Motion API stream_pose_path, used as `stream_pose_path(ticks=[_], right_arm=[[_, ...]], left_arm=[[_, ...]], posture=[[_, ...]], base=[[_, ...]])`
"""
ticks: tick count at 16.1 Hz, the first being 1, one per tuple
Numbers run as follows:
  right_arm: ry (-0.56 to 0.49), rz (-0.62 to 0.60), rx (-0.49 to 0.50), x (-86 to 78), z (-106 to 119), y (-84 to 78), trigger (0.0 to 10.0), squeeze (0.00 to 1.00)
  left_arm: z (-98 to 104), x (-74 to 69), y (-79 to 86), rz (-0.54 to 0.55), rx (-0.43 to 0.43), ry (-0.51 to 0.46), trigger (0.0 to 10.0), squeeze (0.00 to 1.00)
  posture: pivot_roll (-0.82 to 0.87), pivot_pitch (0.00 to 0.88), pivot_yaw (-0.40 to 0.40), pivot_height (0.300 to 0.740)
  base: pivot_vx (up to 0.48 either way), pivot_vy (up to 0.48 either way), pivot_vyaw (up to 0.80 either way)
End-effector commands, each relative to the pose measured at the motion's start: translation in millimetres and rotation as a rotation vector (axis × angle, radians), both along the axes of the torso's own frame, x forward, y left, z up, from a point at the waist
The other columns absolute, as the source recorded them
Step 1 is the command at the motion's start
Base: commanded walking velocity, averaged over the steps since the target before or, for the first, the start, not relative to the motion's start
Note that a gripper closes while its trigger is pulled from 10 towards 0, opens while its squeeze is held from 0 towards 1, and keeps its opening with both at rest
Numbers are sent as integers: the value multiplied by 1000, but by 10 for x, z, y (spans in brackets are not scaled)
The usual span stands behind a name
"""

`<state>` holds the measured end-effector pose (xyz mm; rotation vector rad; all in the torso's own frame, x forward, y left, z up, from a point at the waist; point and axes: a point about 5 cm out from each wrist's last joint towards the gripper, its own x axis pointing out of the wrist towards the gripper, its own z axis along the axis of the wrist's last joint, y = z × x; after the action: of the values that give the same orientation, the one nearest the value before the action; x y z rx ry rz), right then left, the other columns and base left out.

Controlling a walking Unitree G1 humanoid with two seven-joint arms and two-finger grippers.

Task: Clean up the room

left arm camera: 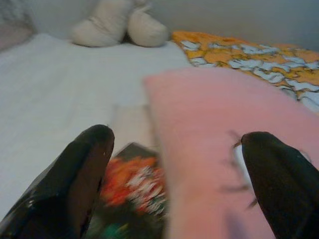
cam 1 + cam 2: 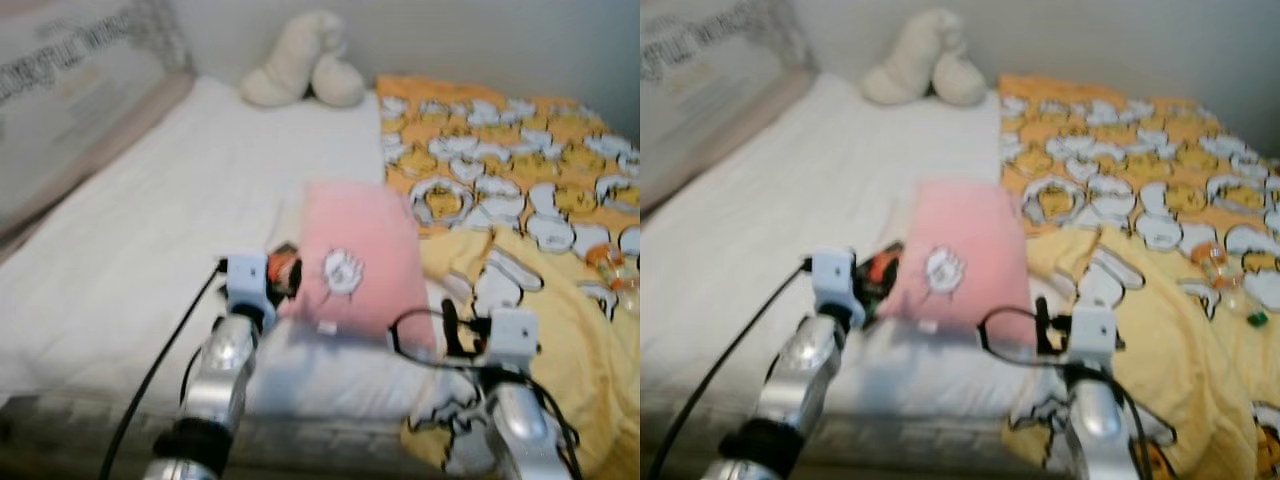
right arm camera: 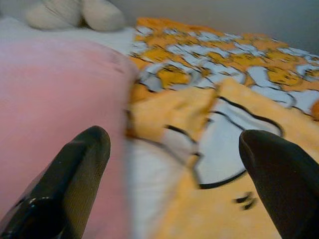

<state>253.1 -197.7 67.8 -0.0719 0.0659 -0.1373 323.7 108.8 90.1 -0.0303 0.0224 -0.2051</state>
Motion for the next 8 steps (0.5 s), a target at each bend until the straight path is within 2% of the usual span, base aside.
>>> stream_pose_path(ticks=[1, 2, 3, 5, 6, 7, 8], right_arm=[[-19, -44, -13, 57, 101, -163, 10000, 0], [-44, -43, -16, 142, 196, -204, 10000, 0], [-68, -56, -12, 224, 304, -277, 10000, 0], [-86, -70, 3, 288, 394, -350, 10000, 0], [-82, -95, 66, 427, 491, -497, 10000, 0], [-68, -99, 103, 491, 494, -540, 10000, 0], [-16, -105, 198, 582, 442, -594, 10000, 0]], left_arm=[[56, 23, -142, -28, -14, -10, 10000, 0], [91, 45, -149, -14, -19, -19, 10000, 0], [157, 91, -170, -22, -27, -29, 10000, 0], [236, 156, -180, -38, -10, -46, 10000, 0], [367, 345, -208, -57, 38, -31, 10000, 0], [405, 419, -247, -77, 43, -2, 10000, 0], [436, 508, -357, -141, 73, 77, 10000, 0]], posture=[[104, 0, 7, 736], [104, 0, 6, 736], [106, 0, 1, 736], [110, 0, -4, 736], [121, 0, -14, 736], [121, 0, -16, 736], [129, 0, -22, 736]], base=[[472, 0, 0], [480, 0, 0], [0, 0, 0], [0, 0, 0], [0, 0, 0], [0, 0, 0], [0, 0, 0]])
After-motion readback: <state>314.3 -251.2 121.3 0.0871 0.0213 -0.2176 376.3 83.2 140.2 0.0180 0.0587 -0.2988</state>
